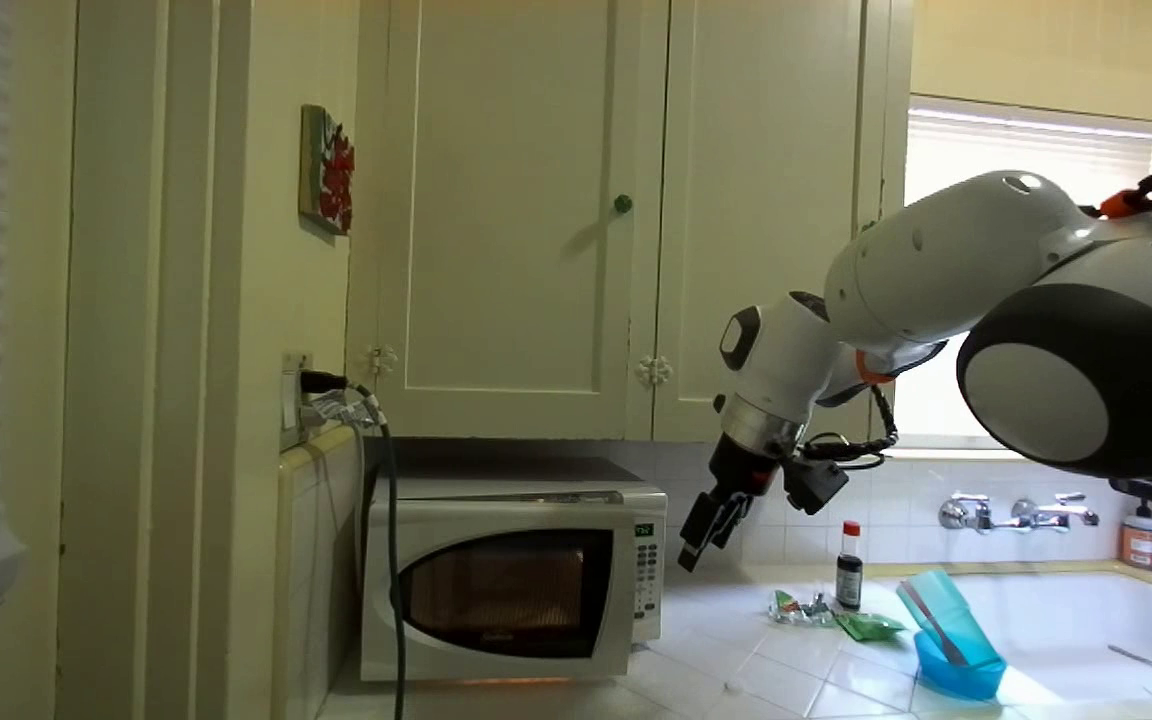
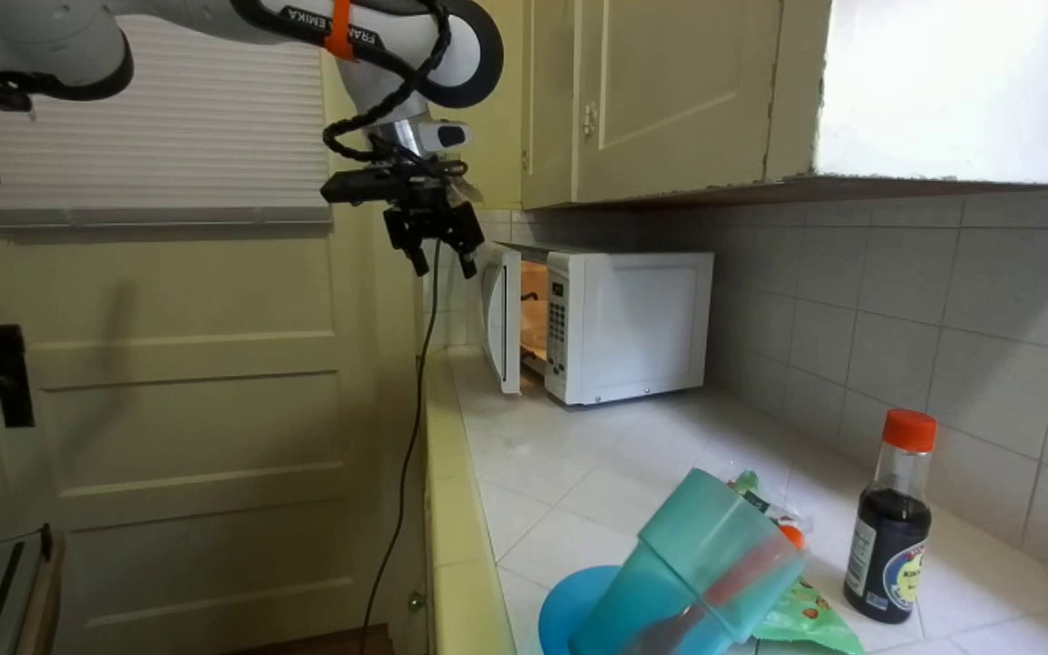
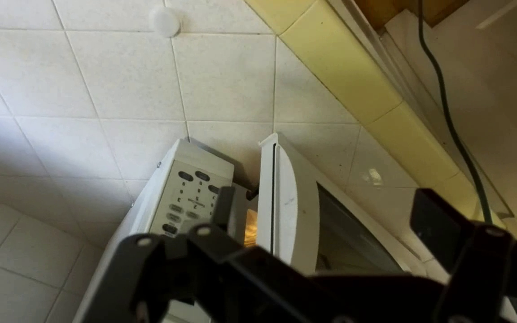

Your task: Open the microwave

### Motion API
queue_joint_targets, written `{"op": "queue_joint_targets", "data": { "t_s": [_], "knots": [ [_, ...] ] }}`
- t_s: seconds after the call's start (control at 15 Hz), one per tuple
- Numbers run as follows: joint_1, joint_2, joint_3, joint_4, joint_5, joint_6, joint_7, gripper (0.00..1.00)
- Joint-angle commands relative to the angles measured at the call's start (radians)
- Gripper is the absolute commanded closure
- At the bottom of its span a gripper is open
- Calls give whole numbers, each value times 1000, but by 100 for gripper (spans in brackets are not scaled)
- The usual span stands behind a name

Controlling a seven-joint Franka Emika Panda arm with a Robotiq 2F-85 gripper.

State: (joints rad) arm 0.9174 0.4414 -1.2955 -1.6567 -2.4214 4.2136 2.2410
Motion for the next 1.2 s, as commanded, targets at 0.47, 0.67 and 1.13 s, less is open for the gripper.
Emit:
{"op": "queue_joint_targets", "data": {
  "t_s": [0.47, 0.67, 1.13],
  "knots": [
    [-146, -71, 232, 18, -64, -214, -15, 0],
    [-205, -90, 323, 27, -79, -268, -46, 0],
    [-432, -107, 589, 117, -80, -283, -120, 0]
  ]
}}
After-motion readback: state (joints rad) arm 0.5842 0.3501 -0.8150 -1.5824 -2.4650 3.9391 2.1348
